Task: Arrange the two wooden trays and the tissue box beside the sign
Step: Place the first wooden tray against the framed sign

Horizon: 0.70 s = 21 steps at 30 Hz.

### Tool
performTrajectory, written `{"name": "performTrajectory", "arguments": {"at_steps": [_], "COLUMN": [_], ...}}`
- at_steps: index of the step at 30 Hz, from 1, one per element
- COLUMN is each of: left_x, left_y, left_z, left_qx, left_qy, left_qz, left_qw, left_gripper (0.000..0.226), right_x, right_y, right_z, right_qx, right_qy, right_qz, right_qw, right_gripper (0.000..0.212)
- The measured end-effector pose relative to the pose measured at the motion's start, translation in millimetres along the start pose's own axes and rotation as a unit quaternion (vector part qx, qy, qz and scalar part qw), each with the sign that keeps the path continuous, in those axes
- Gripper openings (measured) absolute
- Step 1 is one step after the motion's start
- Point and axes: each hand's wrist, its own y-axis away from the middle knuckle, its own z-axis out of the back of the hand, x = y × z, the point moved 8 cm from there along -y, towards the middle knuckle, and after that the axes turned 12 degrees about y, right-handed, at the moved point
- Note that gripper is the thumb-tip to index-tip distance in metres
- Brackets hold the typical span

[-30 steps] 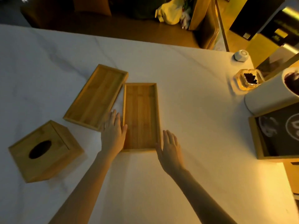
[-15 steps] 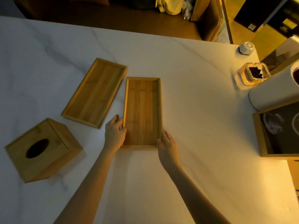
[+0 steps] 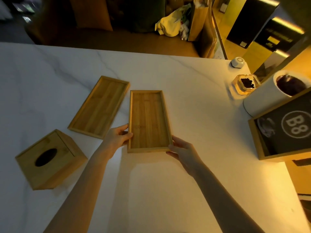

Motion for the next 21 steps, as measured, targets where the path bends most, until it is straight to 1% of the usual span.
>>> {"name": "performTrajectory", "arguments": {"at_steps": [6,13,16,21], "left_x": [-25,-47,-49,-46], "left_y": [24,42,45,42], "left_z": [-30,-87,-116,-161], "left_qx": [0.019,0.036,0.052,0.062], "left_qy": [-0.020,-0.058,-0.061,-0.084], "left_qz": [-0.045,-0.099,-0.105,-0.105], "left_qw": [0.999,0.993,0.991,0.989], "left_gripper": [0.044,0.043,0.044,0.048], "right_x": [8,5,0,-13], "right_y": [26,57,70,80], "right_z": [29,81,106,149], "right_qx": [0.001,-0.045,-0.065,-0.091], "right_qy": [-0.028,-0.039,-0.047,-0.055], "right_qz": [0.033,0.065,0.078,0.077], "right_qw": [0.999,0.996,0.994,0.991], "right_gripper": [0.041,0.043,0.043,0.040]}}
